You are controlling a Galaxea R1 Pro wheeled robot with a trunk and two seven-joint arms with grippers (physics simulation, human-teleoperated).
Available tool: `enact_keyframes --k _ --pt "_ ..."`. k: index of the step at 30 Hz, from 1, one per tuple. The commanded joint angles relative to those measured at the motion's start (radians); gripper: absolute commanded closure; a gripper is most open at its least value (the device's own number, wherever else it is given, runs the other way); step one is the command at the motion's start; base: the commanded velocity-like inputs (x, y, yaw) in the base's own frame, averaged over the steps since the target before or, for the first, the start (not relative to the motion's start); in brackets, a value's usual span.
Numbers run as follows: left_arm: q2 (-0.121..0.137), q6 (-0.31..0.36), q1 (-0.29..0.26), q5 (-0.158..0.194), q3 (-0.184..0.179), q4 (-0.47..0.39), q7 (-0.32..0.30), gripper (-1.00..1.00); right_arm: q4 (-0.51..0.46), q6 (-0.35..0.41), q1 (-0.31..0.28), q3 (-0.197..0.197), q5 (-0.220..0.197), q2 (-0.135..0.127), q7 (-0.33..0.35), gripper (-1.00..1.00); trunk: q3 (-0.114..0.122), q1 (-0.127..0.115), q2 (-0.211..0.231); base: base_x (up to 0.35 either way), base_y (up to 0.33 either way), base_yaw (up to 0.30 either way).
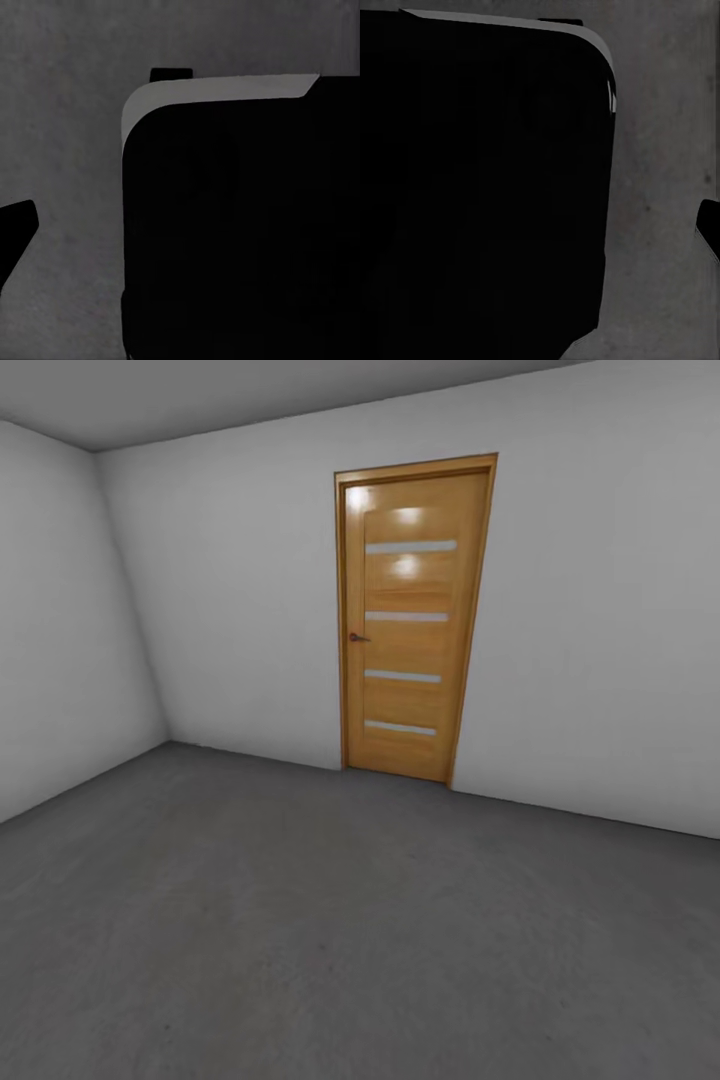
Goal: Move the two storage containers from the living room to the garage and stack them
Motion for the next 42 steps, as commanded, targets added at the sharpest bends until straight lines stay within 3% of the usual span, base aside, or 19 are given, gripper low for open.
enact_keyframes --k 1,4,9,14,31,42 --pt "0.0 0.001 0.0 0.001 0.001 0.0 0.001 -1.0 0.0 -0.002 0.0 0.001 0.001 0.0 0.0 -1.0 -0.001 0.001 0.0 0.322 0.0 0.0" --pt "0.0 0.0 0.0 0.006 0.002 0.003 -0.002 -1.0 0.0 -0.003 0.0 0.0 0.001 0.001 0.0 -1.0 -0.001 0.001 0.0 0.322 0.0 0.0" --pt "0.002 0.0 0.0 0.07 0.002 0.005 -0.007 -1.0 0.0 -0.004 0.0 -0.002 -0.003 0.004 0.0 -1.0 -0.001 0.001 0.0 0.322 0.0 0.0" --pt "0.002 0.0 0.0 0.091 0.002 0.007 -0.007 -1.0 0.0 -0.004 0.0 -0.004 -0.003 0.004 0.0 -1.0 -0.001 0.001 0.0 0.322 0.0 0.0" --pt "0.003 -0.001 0.0 0.098 0.003 0.006 -0.008 -1.0 0.0 -0.006 0.0 -0.004 -0.005 0.006 0.0 -1.0 -0.001 0.001 0.0 0.322 0.0 0.0" --pt "0.001 -0.001 0.0 0.098 0.002 0.006 -0.003 -1.0 0.0 -0.047 0.0 -0.014 -0.01 0.005 0.0 -1.0 -0.001 0.001 0.0 0.322 0.0 0.0"
